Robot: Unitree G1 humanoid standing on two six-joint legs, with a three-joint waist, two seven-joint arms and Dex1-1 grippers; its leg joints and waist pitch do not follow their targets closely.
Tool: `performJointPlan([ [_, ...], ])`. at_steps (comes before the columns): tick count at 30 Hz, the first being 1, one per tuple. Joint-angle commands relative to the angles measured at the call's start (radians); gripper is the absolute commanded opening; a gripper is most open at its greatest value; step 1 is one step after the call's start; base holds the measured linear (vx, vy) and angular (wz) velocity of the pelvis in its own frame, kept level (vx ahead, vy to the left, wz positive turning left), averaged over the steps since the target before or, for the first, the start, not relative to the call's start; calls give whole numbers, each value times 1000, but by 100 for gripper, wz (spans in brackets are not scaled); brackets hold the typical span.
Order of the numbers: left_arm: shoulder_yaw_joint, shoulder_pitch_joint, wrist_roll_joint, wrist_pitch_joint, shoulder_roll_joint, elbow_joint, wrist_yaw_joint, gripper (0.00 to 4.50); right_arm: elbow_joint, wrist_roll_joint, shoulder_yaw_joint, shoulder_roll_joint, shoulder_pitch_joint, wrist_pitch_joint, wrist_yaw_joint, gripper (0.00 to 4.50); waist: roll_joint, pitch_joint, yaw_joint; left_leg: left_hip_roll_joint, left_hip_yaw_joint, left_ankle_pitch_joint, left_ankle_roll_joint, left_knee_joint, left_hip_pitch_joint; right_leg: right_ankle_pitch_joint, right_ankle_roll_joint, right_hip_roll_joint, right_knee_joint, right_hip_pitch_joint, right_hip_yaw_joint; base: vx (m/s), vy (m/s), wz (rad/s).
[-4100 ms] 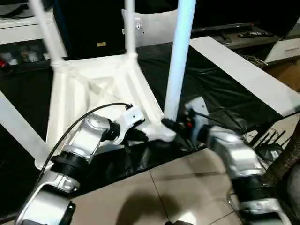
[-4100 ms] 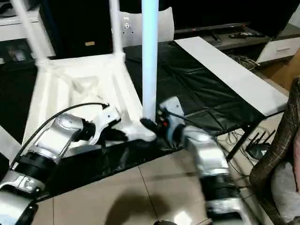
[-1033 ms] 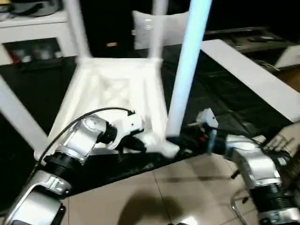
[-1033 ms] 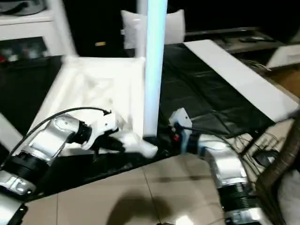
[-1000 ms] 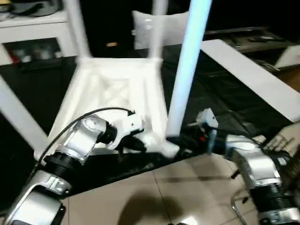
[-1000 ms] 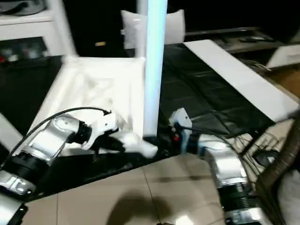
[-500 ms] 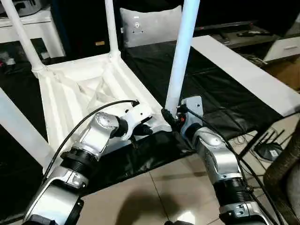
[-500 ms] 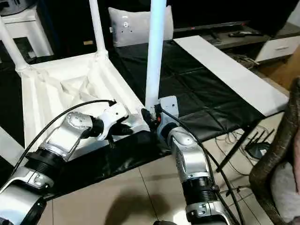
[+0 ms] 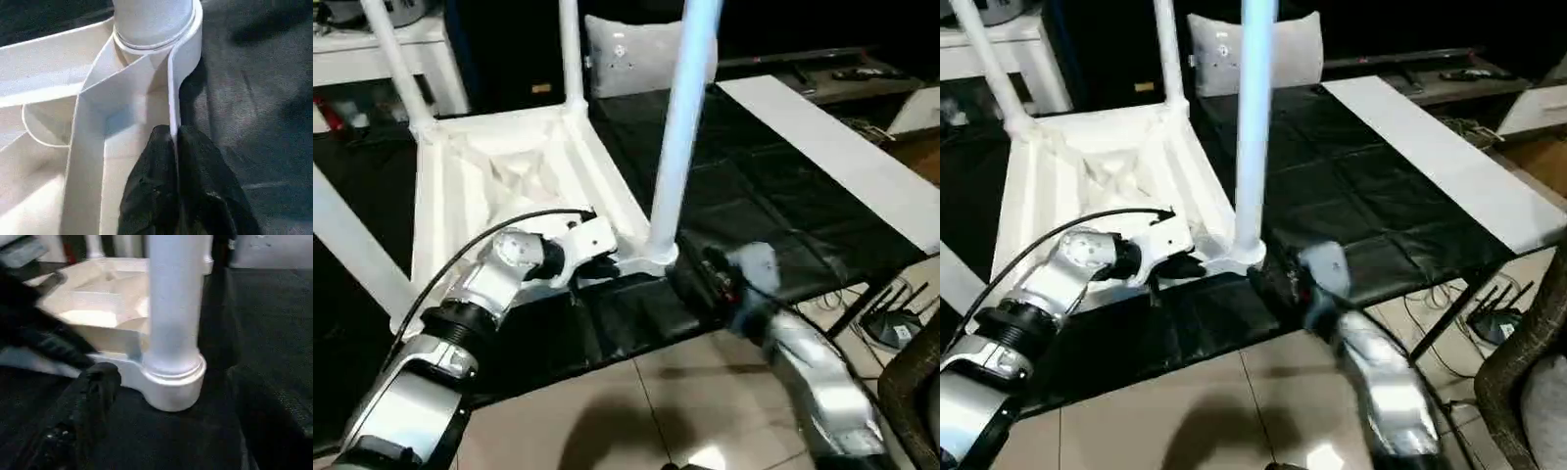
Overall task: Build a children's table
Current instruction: Rotate leg to tighten
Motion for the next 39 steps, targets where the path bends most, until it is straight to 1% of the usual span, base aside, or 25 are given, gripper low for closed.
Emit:
performJointPlan([
  [1, 59, -1, -79, -12, 9, -91, -45, 86, -79, 26, 3, -11, 20, 136, -14, 440, -1, -74, 5, 31, -2, -132, 81, -72, -5, -323, -118, -68, -60, 76, 67, 0, 0, 0],
  [11, 262, 168, -290, 130, -68, -338, 114, 140, -205, -29, 17, 46, 98, 173, -162, 450, 1, -62, -2, 16, 5, -237, 37, -69, 4, -531, -29, -62, -97, 56, 50, 0, 0, 0],
  [13, 319, 308, -310, 196, -125, -539, 242, 140, -231, -108, 70, 14, 98, 184, -179, 450, -4, -65, -5, 25, -1, -236, 27, -72, -1, -520, -22, -65, -88, 63, 48, 0, 0, 0],
  [14, 330, 339, -312, 218, -141, -583, 273, 140, -231, -118, 80, 7, 95, 190, -177, 450, -17, -55, 7, 10, -36, -240, 60, -87, -57, -506, -30, -86, -63, 101, 16, 2, -4, 23],
  [17, 342, 488, -280, 265, -211, -779, 404, 140, -223, -90, 81, 8, 82, 175, -169, 450, 20, -55, -29, 68, -129, -349, 97, -112, -59, -320, -67, -57, -19, 103, -11, 11, -32, 41],
  [18, 345, 516, -268, 277, -231, -817, 441, 140, -223, -91, 80, 9, 79, 170, -176, 450, 27, -48, -35, 90, -162, -410, 101, -135, -50, -291, -72, -42, 3, 97, -5, 19, -66, 54],
  [19, 355, 561, -243, 302, -262, -869, 494, 140, -219, -88, 83, 10, 74, 165, -174, 450, 35, -45, -44, 117, -215, -477, 129, -154, -10, -236, -129, -10, 59, 59, 17, 52, -115, 66],
  [21, 363, 603, -219, 340, -292, -914, 554, 140, -213, -87, 86, 12, 68, 155, -171, 450, 18, -33, -43, 114, -250, -468, 189, -167, -15, -272, -226, 0, 104, 52, 54, 59, -226, 91],
  [22, 360, 631, -200, 350, -304, -937, 586, 140, -210, -81, 85, 16, 63, 151, -167, 450, -17, -20, -27, 13, -194, -403, 164, -115, -81, -343, -243, -41, 35, 74, 103, 11, -214, 73],
  [23, 349, 653, -192, 362, -306, -959, 608, 140, -209, -83, 86, 17, 60, 148, -171, 450, -51, -23, 21, -94, -72, -205, 72, 112, 14, -815, -112, -155, -150, -4, 64, -67, -207, 64],
  [24, 336, 665, -182, 368, -300, -969, 615, 140, -211, -85, 87, 16, 58, 146, -171, 450, -65, -20, 11, -88, -48, -133, 56, 147, 3, -963, 1, -165, -158, -10, 57, -62, -97, 27],
  [25, 316, 682, -169, 376, -290, -986, 622, 140, -214, -87, 88, 13, 56, 144, -172, 450, -66, -39, 30, -68, -42, -100, 54, 153, -75, -903, 228, -186, -109, 71, 65, -8, -169, 46],
  [26, 311, 690, -159, 373, -286, -987, 626, 140, -219, -63, 74, 17, 58, 155, -163, 450, -70, -41, 40, -59, -44, -117, 76, 147, -80, -815, 289, -206, -100, 79, 92, 50, -114, 61],
  [27, 301, 710, -139, 371, -278, -994, 637, 140, -228, -14, 46, 25, 63, 177, -146, 450, -64, -56, 65, -44, -67, -155, 108, 146, -86, -643, 277, -269, -74, 104, 158, 32, -145, 91],
  [28, 300, 718, -138, 365, -277, -999, 639, 158, -229, -4, 42, 24, 65, 177, -139, 450, -59, -61, 66, -24, -99, -173, 114, 171, -107, -474, 153, -336, -74, 139, 178, -22, -73, 72],
  [29, 304, 734, -142, 342, -276, -1006, 637, 158, -230, 1, 40, 14, 67, 167, -124, 450, -54, -54, 79, -22, -98, -169, 73, 149, -74, -406, -50, -282, -78, 130, 219, -33, -37, 38],
  [30, 302, 753, -142, 334, -271, -1023, 638, 158, -226, -5, 42, -2, 68, 165, -116, 450, -48, -50, 86, -11, -100, -134, 67, 126, -67, -338, -157, -261, -77, 138, 195, 0, 0, 0],
  [31, 302, 753, -142, 334, -271, -1023, 638, 168, -226, -5, 42, -2, 68, 165, -116, 450, -36, -47, 88, 1, -83, -32, 79, 54, -48, -237, -260, -176, -57, 125, 118, 0, 0, 0],
  [32, 309, 777, -148, 341, -271, -1047, 640, 178, -229, 17, 36, -9, 68, 151, -90, 450, -10, -43, 85, 13, -52, 23, 119, -19, 16, -292, -218, -84, -63, 88, 46, -55, 68, 14],
  [33, 323, 805, -142, 365, -273, -1068, 655, 186, -228, 21, 42, -32, 67, 157, -66, 450, -2, -42, 77, 45, -56, -12, 155, -42, 32, -295, -171, -52, -38, 67, 40, 0, 0, 0],
  [34, 323, 805, -142, 365, -273, -1068, 655, 196, -228, 21, 42, -32, 67, 157, -66, 450, 11, -46, 55, 133, -85, -126, 148, -75, 45, -235, -117, -40, 12, 59, 48, -65, 85, 18],
  [35, 348, 846, -126, 401, -279, -1089, 694, 205, -220, 26, 55, -57, 71, 158, -35, 450, 1, -33, 41, 145, -75, -333, 84, -102, 35, -217, -90, -49, 12, 67, 71, -58, 66, 12],
  [36, 348, 846, -126, 401, -279, -1089, 694, 205, -220, 26, 55, -57, 71, 158, -35, 450, 2, -28, 39, 127, -66, -430, 49, -103, 39, -245, -90, -56, 0, 68, 81, -58, 66, 12],
  [37, 360, 865, -126, 409, -282, -1095, 717, 218, -215, 24, 62, -63, 73, 154, -28, 450, -20, -16, 26, 67, -39, -532, 6, -84, 49, -427, -66, -66, -50, 59, 92, -56, 48, 9],
  [39, 391, 889, -103, 416, -294, -1104, 779, 218, -202, 20, 69, -63, 68, 133, -21, 450, -30, 0, 8, 17, -27, -551, 5, -46, 78, -809, 48, -75, -129, 35, 54, -67, 30, 0],
])
